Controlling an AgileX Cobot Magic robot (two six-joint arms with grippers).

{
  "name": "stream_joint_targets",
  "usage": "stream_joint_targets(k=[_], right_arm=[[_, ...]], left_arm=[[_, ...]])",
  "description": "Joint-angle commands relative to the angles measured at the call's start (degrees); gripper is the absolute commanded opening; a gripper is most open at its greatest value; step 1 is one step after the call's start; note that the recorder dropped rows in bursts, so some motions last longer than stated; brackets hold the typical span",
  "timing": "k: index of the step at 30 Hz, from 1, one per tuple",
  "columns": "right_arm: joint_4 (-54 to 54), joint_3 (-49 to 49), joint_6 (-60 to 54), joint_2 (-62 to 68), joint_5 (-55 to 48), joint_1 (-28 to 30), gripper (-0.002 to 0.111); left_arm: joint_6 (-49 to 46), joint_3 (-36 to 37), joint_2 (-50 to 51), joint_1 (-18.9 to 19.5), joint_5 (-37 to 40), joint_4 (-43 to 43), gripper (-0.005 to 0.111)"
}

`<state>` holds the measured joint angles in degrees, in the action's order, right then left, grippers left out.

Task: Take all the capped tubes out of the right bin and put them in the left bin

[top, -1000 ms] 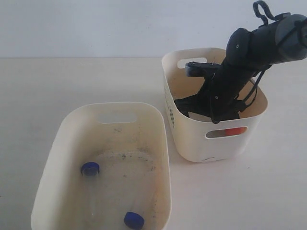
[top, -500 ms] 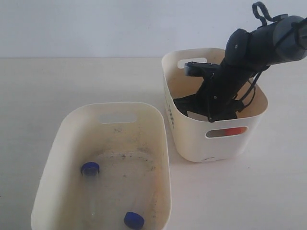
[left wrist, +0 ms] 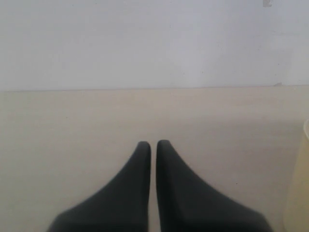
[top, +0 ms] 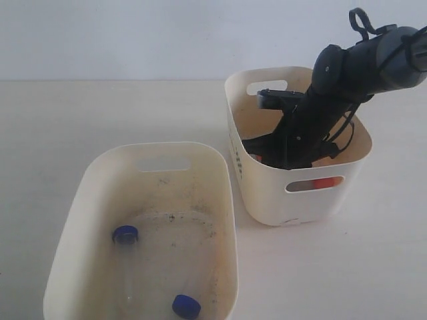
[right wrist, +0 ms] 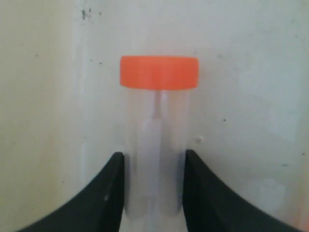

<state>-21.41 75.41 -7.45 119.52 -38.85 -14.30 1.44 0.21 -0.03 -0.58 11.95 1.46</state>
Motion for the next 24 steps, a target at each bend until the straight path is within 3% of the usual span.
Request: stream_joint_targets(k=[1,3,24], right_arm=[[-0.13,-0.71,-0.18,1.71,-2.30,-0.24,0.007],[0.01,-0.71,-0.18,1.44,-2.30,-0.24,0.000],[3.92,-0.71,0.95,-16.24,-1.28,-0.24,0.000]], left_arm=[[0.54,-0.21,0.03,0.02,-0.35,-0.36,0.004],[0.54,-0.21,0.03,0.02,-0.35,-0.36,0.004],[0.54,-0.21,0.03,0.02,-0.35,-0.36,0.004]])
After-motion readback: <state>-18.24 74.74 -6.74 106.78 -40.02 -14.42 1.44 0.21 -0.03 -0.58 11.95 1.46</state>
